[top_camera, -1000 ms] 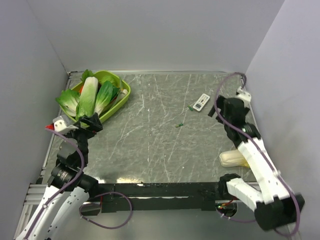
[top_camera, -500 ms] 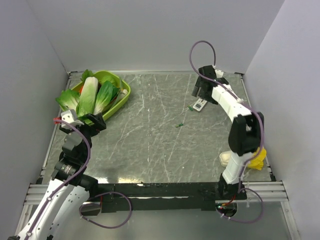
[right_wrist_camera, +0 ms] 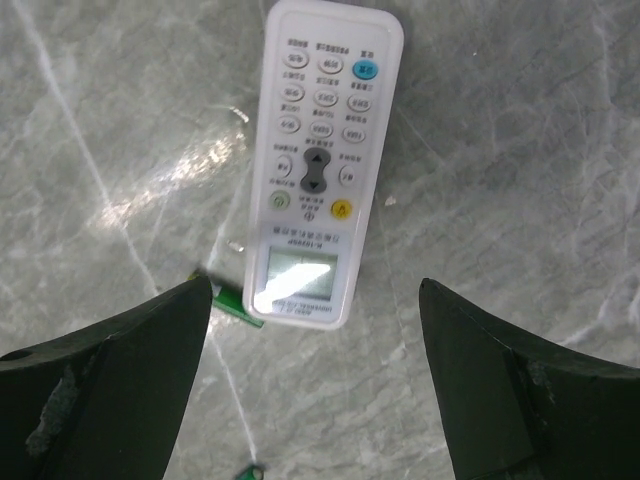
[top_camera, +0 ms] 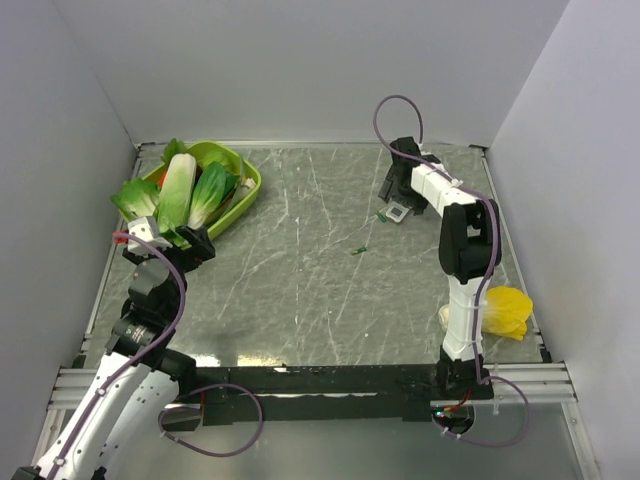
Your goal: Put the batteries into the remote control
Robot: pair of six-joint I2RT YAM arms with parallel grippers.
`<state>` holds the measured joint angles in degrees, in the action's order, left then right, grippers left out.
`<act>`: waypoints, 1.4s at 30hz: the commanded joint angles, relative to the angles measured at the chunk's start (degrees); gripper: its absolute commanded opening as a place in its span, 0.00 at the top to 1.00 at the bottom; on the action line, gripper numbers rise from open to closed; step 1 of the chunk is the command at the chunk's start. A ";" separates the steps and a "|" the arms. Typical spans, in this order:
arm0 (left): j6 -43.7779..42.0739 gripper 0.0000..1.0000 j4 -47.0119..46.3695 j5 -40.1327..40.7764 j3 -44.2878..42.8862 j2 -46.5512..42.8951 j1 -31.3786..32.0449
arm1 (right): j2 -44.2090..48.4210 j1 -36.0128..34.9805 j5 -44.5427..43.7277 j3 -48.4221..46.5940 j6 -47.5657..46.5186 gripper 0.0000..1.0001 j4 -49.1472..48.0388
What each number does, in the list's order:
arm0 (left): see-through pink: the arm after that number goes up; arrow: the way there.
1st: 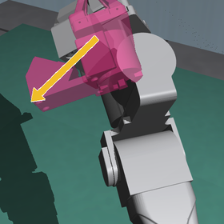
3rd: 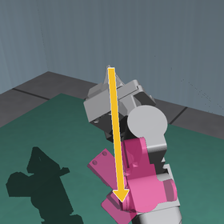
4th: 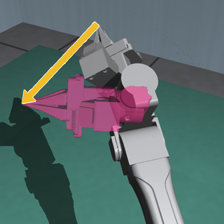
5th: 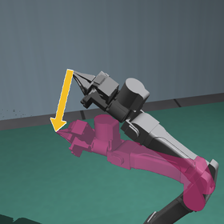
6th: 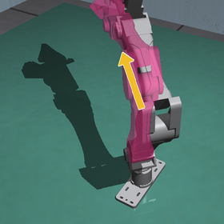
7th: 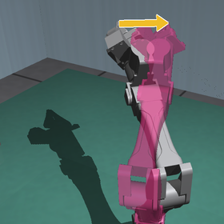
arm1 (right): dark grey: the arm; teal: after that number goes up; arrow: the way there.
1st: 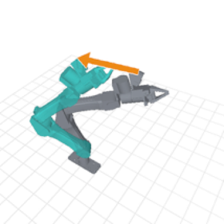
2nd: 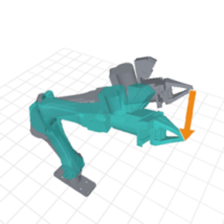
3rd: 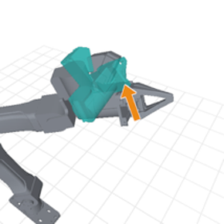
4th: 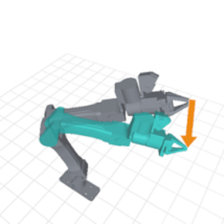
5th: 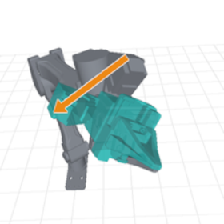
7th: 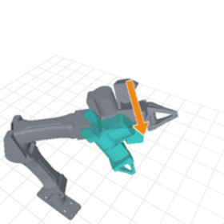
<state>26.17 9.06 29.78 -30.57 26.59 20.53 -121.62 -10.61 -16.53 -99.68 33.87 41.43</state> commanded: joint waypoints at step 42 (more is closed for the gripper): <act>-0.77 0.01 -1.24 -4.20 -2.48 2.06 -0.23 | -11.44 4.11 6.34 -12.37 -0.91 0.33 1.89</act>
<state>26.15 9.21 26.70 -30.63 29.04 20.49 -129.97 -6.92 -10.76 -107.53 33.95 39.46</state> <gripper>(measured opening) 0.994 0.648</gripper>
